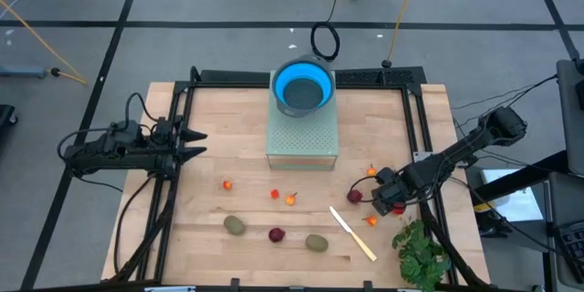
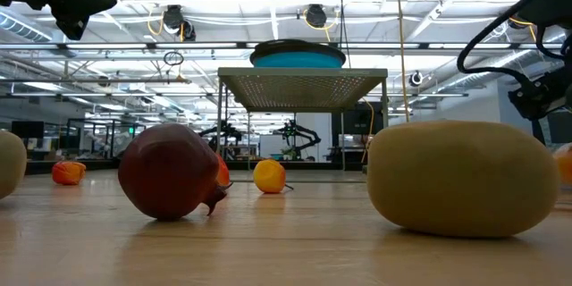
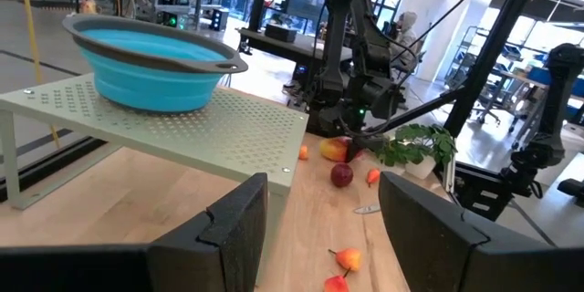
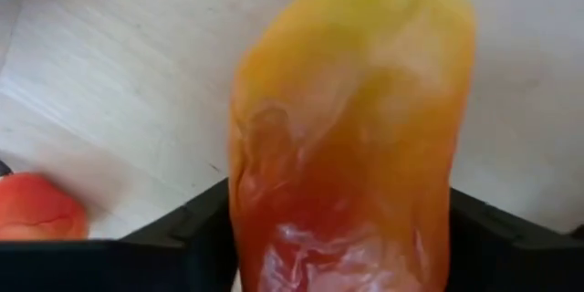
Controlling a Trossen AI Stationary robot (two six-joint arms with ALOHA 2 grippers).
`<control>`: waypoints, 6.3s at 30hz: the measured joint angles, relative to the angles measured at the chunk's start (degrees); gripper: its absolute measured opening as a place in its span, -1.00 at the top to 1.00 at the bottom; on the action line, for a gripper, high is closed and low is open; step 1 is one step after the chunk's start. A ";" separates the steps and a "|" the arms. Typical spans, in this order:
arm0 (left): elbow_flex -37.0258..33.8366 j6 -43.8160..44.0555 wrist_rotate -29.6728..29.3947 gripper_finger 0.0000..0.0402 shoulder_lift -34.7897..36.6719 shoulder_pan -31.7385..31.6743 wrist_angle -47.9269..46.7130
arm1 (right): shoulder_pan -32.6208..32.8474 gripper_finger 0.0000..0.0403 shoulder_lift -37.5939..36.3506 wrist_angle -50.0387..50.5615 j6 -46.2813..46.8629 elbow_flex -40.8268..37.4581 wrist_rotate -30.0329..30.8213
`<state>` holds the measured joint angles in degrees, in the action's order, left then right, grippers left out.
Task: Pick & Place Fruit
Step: Put the yellow mango into the blue strainer bowl on the shelf
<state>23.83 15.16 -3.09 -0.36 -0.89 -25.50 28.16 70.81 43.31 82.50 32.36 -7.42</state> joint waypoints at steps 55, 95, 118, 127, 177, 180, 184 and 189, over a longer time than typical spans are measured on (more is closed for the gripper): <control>0.00 0.65 0.00 -0.05 0.02 0.02 0.01 | -2.73 -0.11 -30.42 -58.22 -30.93 0.13 40.72; 0.00 0.26 0.00 -0.05 0.02 0.00 -0.01 | -2.75 -0.17 -30.29 -61.14 -105.54 0.13 42.18; 0.00 0.09 0.00 -0.05 0.02 0.00 -0.01 | -3.43 -0.17 -29.95 -70.48 -111.74 0.13 45.83; 0.00 0.02 0.00 -0.05 0.01 0.00 0.00 | -9.07 -0.17 -26.70 -74.06 -104.39 0.13 46.60; 0.00 -7.43 -0.02 -0.05 0.00 0.00 0.01 | -49.55 -0.17 -1.59 -37.73 -78.61 37.55 7.40; -0.01 -7.39 -0.02 -0.05 0.00 0.00 0.01 | -51.70 -0.17 -0.57 -38.78 -78.58 37.55 4.11; 0.00 -7.19 0.00 -0.05 0.00 0.02 0.01 | -54.18 -0.17 1.38 -38.52 -78.57 37.67 1.00; 0.00 -7.19 -0.02 -0.05 0.00 0.00 0.01 | -56.31 -0.17 4.94 -38.77 -77.17 40.15 -3.17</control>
<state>23.83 7.97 -3.11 -0.36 -0.89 -25.50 -28.15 75.75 4.54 5.33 72.51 -10.59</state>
